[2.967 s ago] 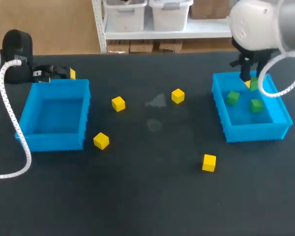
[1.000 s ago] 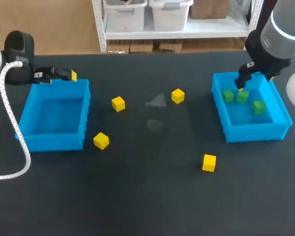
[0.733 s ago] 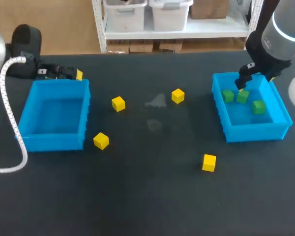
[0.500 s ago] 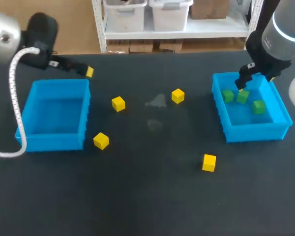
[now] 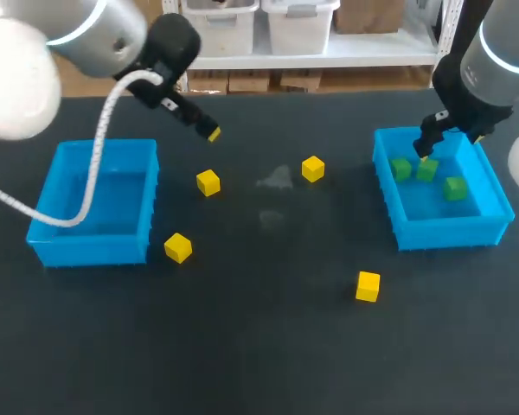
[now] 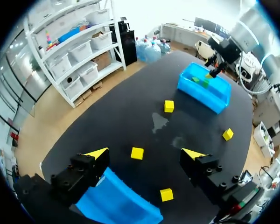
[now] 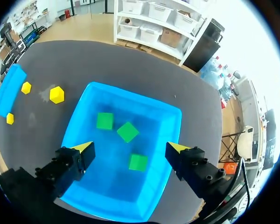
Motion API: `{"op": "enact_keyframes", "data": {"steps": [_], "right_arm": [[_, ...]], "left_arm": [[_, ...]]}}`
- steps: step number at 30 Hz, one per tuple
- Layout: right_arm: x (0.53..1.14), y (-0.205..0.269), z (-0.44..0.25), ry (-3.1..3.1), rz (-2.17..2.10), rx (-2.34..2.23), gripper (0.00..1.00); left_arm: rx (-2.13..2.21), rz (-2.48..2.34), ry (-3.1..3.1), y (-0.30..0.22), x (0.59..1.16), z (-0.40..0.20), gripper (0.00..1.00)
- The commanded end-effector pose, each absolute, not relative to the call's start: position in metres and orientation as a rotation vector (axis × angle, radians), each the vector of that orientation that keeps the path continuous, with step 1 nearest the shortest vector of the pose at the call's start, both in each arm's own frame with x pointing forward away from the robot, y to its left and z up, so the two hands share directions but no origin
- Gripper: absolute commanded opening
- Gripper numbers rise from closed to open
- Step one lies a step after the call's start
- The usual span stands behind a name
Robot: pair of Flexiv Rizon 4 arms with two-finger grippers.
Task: Put the green cubes in the right bin and the yellow cubes in the left bin.
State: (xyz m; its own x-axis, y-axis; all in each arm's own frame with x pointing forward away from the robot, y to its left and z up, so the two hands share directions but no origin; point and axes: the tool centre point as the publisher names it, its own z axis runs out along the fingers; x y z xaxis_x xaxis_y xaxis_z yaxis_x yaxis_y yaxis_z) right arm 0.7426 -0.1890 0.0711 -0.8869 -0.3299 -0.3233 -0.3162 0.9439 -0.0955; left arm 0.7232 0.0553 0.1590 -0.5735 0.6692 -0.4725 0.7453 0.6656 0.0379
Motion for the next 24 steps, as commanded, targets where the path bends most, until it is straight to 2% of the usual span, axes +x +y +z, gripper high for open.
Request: {"op": "enact_keyframes", "data": {"steps": [1, 24], "right_arm": [[0.741, -0.189, 0.071, 2.754, -0.06, -0.47, 1.0], [0.741, -0.189, 0.071, 2.754, -0.06, -0.47, 1.0]], "left_arm": [[1.211, -0.131, 2.585, 0.037, 0.738, 0.148, 1.0], [1.405, 0.053, 2.661, 0.052, 0.728, 0.06, 1.0]]}}
